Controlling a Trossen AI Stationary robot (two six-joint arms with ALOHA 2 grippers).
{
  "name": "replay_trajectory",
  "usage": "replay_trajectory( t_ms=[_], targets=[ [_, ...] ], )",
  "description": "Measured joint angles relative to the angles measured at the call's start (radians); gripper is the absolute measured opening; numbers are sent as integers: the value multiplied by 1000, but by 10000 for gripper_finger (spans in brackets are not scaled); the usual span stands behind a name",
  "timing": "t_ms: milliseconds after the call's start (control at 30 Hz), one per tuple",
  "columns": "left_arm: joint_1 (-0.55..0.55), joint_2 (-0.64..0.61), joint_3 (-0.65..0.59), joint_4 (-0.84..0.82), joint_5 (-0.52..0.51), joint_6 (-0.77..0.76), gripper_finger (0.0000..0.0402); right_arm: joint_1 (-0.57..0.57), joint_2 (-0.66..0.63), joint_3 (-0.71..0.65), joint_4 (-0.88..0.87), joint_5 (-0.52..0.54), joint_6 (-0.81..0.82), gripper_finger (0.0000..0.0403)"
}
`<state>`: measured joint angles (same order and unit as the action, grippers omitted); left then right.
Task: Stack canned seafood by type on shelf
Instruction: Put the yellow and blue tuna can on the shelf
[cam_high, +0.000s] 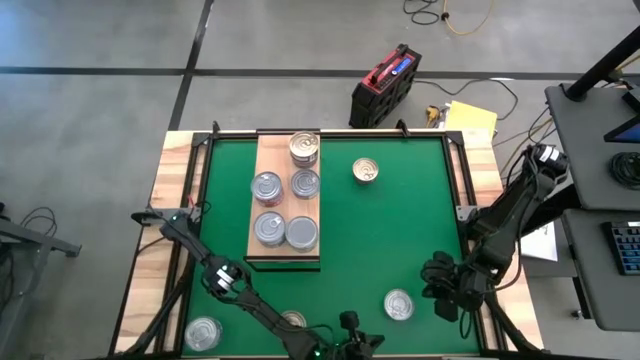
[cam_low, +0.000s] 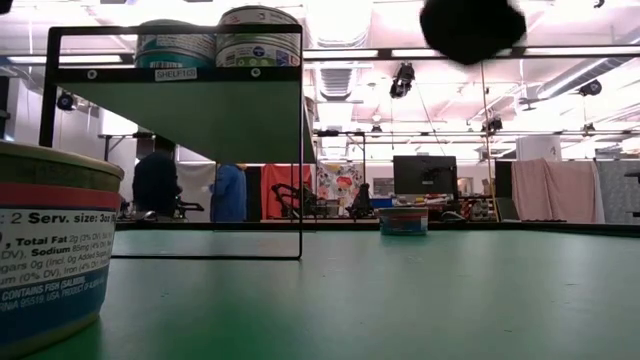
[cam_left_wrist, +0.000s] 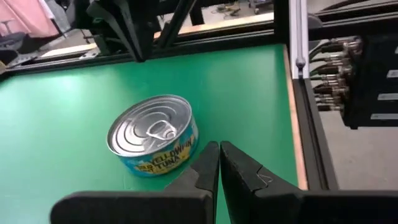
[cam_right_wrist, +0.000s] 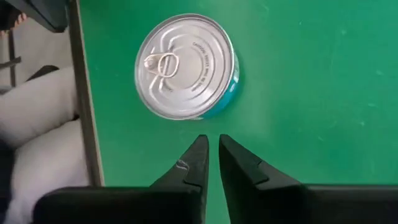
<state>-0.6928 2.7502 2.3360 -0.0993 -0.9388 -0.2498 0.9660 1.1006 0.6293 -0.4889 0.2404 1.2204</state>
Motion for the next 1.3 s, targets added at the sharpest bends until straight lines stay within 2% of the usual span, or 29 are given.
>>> replay_trajectory(
  t_ms=[100,267,467,667,900,1167,1300],
  targets=[
    [-1,41,4,54,-4,6,0,-1,17,-11,8,45,-4,55],
    [-1,59,18,101,-21,7,0,-3,33,-13,47,54,-2,115],
    [2,63,16,99,-23,32,0,-23,60,-15,71,84,-28,194],
    [2,63,18,98,-43,36,0,-33,73,-15,75,83,-44,247],
    [3,63,18,100,-46,30,0,-33,75,-15,79,83,-54,283],
    [15,61,18,138,-47,40,0,-33,75,-15,84,83,-54,303],
    [21,50,18,187,-47,118,0,-34,75,-15,85,83,-54,303]
  ],
)
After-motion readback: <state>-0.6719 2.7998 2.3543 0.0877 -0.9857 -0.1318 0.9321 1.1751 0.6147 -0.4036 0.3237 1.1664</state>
